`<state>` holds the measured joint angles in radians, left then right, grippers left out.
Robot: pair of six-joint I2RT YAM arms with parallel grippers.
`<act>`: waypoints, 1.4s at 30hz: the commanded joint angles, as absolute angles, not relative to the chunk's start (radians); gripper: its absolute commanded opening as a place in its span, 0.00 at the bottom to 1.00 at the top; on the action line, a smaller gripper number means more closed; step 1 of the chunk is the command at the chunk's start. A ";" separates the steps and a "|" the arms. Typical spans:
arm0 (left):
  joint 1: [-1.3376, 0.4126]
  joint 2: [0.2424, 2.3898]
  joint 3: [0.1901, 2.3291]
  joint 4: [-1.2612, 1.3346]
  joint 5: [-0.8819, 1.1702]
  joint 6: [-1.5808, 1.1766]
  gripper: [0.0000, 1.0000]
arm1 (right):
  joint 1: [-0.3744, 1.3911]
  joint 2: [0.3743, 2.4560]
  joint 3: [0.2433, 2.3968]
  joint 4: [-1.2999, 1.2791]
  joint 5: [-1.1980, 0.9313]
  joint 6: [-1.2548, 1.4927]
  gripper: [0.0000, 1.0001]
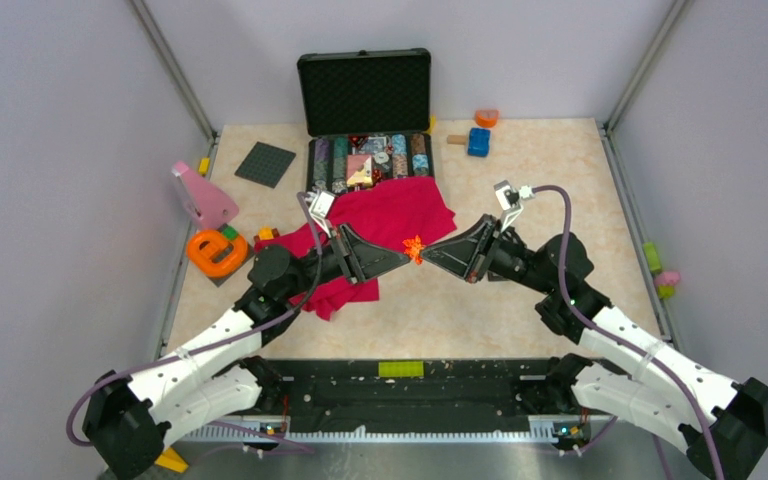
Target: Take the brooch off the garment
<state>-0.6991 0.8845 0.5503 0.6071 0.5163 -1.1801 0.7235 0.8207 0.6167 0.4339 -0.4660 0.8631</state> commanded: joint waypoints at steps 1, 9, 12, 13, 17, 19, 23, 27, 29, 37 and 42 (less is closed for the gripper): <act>-0.675 0.873 0.578 0.660 0.530 -1.178 0.00 | 0.719 0.812 0.660 0.374 -0.438 0.813 0.36; -0.643 0.850 0.542 0.566 0.515 -1.093 0.00 | 0.716 0.681 0.748 -0.123 -0.115 0.643 0.81; -0.637 0.850 0.540 0.494 0.499 -1.016 0.00 | 0.715 0.640 0.784 -0.335 0.089 0.598 0.94; -0.635 0.850 0.541 0.460 0.492 -0.979 0.00 | 0.715 0.641 0.796 -0.408 0.153 0.592 0.97; -0.629 0.862 0.560 0.381 0.478 -0.870 0.00 | 0.710 0.757 0.825 -0.644 0.285 0.541 0.99; -0.627 0.874 0.570 0.343 0.473 -0.824 0.00 | 0.691 0.854 0.827 -0.685 0.322 0.538 0.99; -0.626 0.906 0.563 0.317 0.477 -0.755 0.00 | 0.607 1.001 0.826 -0.664 0.310 0.490 0.99; -0.626 0.930 0.512 0.390 0.502 -0.741 0.00 | 0.446 1.076 0.790 -0.571 0.173 0.434 0.99; -0.625 0.938 0.485 0.442 0.509 -0.744 0.00 | 0.422 1.126 0.788 -0.539 0.148 0.397 0.99; -0.624 1.028 0.488 0.571 0.599 -0.751 0.00 | 0.330 1.303 0.802 -0.451 0.057 0.301 0.99; -0.623 1.050 0.485 0.615 0.639 -0.770 0.00 | 0.313 1.359 0.814 -0.445 0.085 0.300 0.99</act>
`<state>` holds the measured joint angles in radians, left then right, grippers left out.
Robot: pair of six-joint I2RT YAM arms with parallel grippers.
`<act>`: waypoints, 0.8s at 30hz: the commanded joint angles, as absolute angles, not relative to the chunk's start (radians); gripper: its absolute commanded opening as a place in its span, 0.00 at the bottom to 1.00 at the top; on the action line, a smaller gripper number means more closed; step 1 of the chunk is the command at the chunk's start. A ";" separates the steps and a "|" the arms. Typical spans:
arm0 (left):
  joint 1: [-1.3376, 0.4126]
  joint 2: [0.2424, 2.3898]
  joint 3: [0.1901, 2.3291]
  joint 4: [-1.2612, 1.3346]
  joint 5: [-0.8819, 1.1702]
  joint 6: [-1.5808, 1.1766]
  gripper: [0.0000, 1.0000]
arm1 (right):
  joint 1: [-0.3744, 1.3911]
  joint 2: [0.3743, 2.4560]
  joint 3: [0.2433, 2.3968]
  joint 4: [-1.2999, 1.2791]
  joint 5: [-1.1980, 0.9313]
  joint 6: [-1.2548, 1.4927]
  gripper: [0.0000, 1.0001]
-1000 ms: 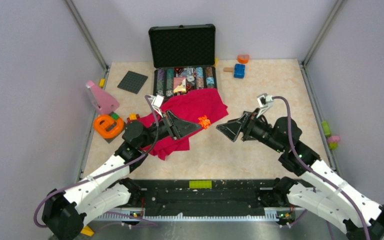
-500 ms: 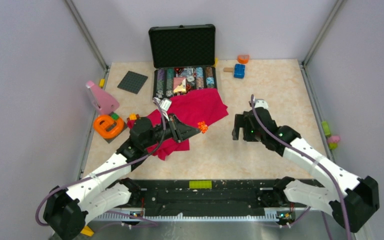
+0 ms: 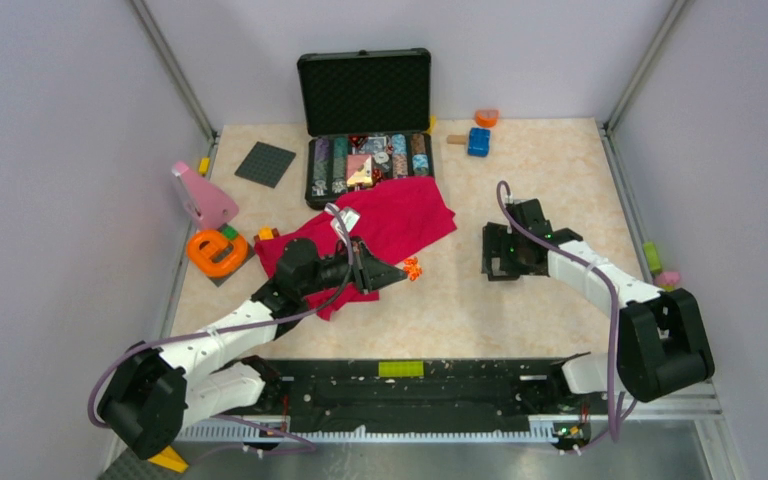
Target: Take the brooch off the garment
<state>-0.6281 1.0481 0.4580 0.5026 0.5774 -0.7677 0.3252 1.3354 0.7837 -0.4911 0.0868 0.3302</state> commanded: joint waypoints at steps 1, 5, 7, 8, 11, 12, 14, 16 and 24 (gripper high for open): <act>-0.624 1.048 0.485 0.614 0.641 -0.772 0.00 | 0.311 1.369 0.816 -0.441 0.083 0.296 0.99; -0.624 1.027 0.475 0.601 0.629 -0.767 0.00 | 0.312 1.412 0.828 -0.424 0.072 0.290 0.99; -0.623 1.020 0.473 0.595 0.623 -0.761 0.00 | 0.311 1.445 0.841 -0.424 0.087 0.291 0.99; -0.623 1.017 0.471 0.591 0.622 -0.759 0.00 | 0.311 1.463 0.848 -0.426 0.095 0.291 0.99; -0.623 1.002 0.471 0.572 0.618 -0.753 0.00 | 0.310 1.502 0.864 -0.424 0.119 0.303 0.94; -0.623 0.995 0.471 0.564 0.616 -0.751 0.00 | 0.309 1.510 0.866 -0.423 0.120 0.308 0.91; -0.624 0.986 0.469 0.556 0.611 -0.740 0.00 | 0.308 1.516 0.868 -0.418 0.121 0.318 0.88; -0.623 0.981 0.468 0.553 0.607 -0.732 0.00 | 0.308 1.511 0.865 -0.409 0.125 0.326 0.86; -0.624 1.000 0.478 0.551 0.615 -0.736 0.00 | 0.292 1.465 0.870 -0.415 0.107 0.330 0.74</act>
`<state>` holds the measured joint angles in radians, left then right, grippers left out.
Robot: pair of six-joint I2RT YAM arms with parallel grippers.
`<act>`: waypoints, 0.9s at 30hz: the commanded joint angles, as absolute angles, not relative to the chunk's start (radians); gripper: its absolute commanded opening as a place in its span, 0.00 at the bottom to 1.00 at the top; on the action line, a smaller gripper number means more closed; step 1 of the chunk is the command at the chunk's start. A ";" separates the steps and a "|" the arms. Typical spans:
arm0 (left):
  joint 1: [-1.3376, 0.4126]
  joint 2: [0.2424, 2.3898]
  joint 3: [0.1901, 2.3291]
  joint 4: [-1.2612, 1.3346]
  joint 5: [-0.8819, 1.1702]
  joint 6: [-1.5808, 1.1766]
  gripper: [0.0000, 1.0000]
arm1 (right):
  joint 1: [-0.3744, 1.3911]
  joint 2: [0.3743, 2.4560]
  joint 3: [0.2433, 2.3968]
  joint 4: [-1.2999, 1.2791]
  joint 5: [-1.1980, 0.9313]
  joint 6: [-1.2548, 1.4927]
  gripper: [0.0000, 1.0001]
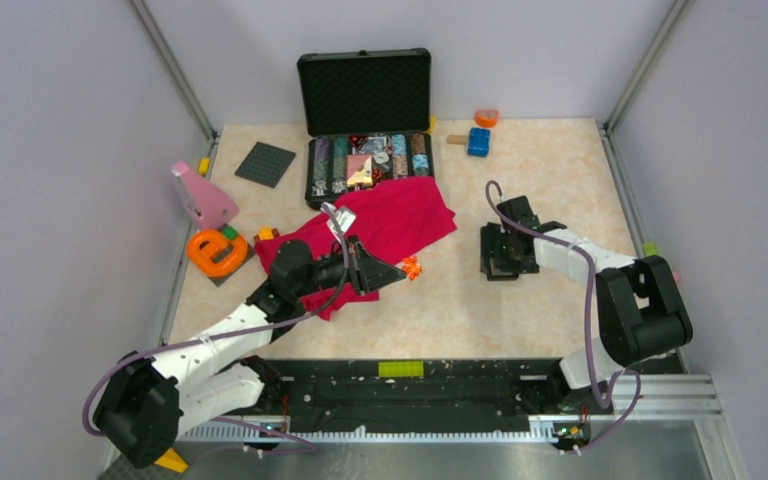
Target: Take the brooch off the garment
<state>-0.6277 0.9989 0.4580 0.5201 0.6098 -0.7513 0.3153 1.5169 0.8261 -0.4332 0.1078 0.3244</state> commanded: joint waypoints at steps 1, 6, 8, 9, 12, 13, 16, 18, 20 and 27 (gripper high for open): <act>-0.624 1.005 0.480 0.553 0.615 -0.738 0.00 | 0.290 1.458 0.870 -0.419 0.101 0.328 0.72; -0.624 1.019 0.481 0.559 0.622 -0.741 0.00 | 0.277 1.424 0.868 -0.423 0.072 0.328 0.65; -0.624 1.022 0.480 0.561 0.628 -0.741 0.00 | 0.277 1.406 0.870 -0.427 0.044 0.329 0.65; -0.624 1.028 0.480 0.560 0.630 -0.741 0.00 | 0.276 1.395 0.870 -0.429 0.023 0.327 0.65; -0.624 1.068 0.485 0.560 0.643 -0.739 0.00 | 0.276 1.360 0.854 -0.418 -0.062 0.321 0.65; -0.624 1.086 0.488 0.562 0.648 -0.741 0.00 | 0.276 1.344 0.842 -0.408 -0.094 0.323 0.65; -0.625 1.153 0.506 0.571 0.677 -0.750 0.00 | 0.279 1.286 0.796 -0.363 -0.229 0.334 0.65; -0.625 1.204 0.523 0.571 0.700 -0.760 0.00 | 0.286 1.256 0.761 -0.333 -0.291 0.347 0.64; -0.628 1.255 0.539 0.575 0.711 -0.764 0.00 | 0.302 1.240 0.740 -0.321 -0.323 0.358 0.64; -0.634 1.348 0.571 0.626 0.713 -0.800 0.00 | 0.372 1.183 0.714 -0.330 -0.357 0.362 0.63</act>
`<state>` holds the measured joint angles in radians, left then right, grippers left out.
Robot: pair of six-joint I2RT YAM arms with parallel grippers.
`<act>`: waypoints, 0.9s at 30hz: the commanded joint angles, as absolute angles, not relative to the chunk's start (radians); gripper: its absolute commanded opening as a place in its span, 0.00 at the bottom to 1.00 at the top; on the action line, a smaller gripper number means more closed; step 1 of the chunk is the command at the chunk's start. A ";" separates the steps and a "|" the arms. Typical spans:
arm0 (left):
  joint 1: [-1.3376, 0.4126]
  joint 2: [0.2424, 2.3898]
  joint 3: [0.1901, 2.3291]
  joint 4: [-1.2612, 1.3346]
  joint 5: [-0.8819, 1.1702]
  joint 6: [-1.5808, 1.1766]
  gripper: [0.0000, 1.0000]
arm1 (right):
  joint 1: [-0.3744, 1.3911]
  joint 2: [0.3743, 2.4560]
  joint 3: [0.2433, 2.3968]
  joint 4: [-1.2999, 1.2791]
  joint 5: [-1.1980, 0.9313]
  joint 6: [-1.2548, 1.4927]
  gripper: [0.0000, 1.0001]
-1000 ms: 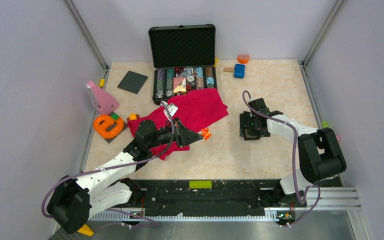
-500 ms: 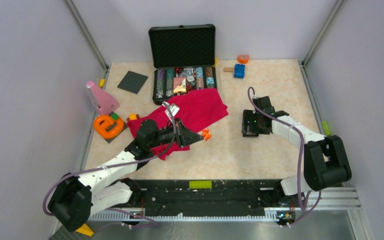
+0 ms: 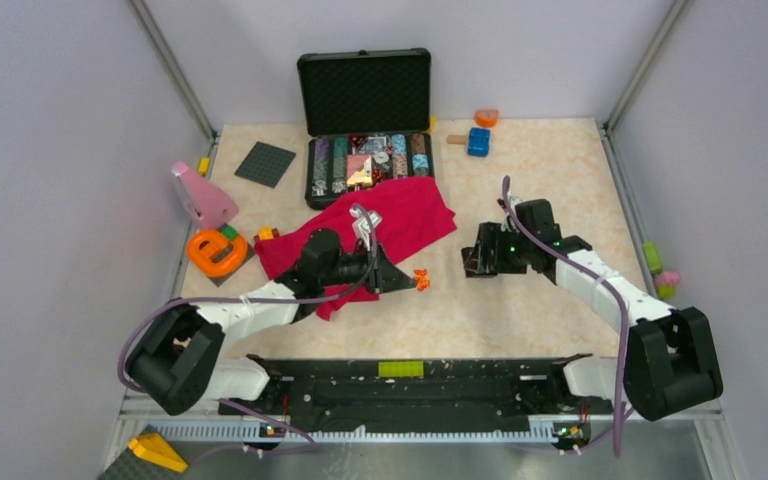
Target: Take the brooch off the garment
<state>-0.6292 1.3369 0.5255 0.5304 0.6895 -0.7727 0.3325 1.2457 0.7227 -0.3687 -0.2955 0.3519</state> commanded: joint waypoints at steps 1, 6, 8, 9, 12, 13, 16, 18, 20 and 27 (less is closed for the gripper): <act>-0.634 1.352 0.576 0.627 0.714 -0.806 0.00 | 0.382 1.172 0.709 -0.325 -0.362 0.366 0.63; -0.634 1.386 0.588 0.663 0.731 -0.846 0.00 | 0.409 1.148 0.701 -0.306 -0.397 0.385 0.61; -0.634 1.405 0.595 0.676 0.736 -0.858 0.00 | 0.420 1.139 0.702 -0.299 -0.406 0.390 0.61; -0.634 1.413 0.600 0.682 0.736 -0.865 0.00 | 0.426 1.137 0.702 -0.299 -0.408 0.391 0.61; -0.634 1.440 0.619 0.695 0.733 -0.891 0.00 | 0.430 1.133 0.707 -0.311 -0.419 0.388 0.61; -0.635 1.449 0.623 0.706 0.733 -0.899 0.00 | 0.432 1.131 0.707 -0.312 -0.422 0.388 0.61; -0.635 1.481 0.626 0.772 0.754 -0.938 0.00 | 0.431 1.122 0.704 -0.313 -0.431 0.388 0.61; -0.635 1.502 0.625 0.817 0.764 -0.963 0.00 | 0.432 1.116 0.704 -0.313 -0.438 0.390 0.61; -0.636 1.521 0.629 0.836 0.770 -0.981 0.00 | 0.431 1.114 0.705 -0.312 -0.446 0.394 0.61; -0.635 1.564 0.648 0.842 0.766 -0.986 0.00 | 0.442 1.105 0.720 -0.322 -0.471 0.394 0.60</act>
<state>-0.6312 1.5547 0.6067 0.7605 0.7490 -0.9726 0.4252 1.1393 0.6949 -0.3405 -0.4374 0.3904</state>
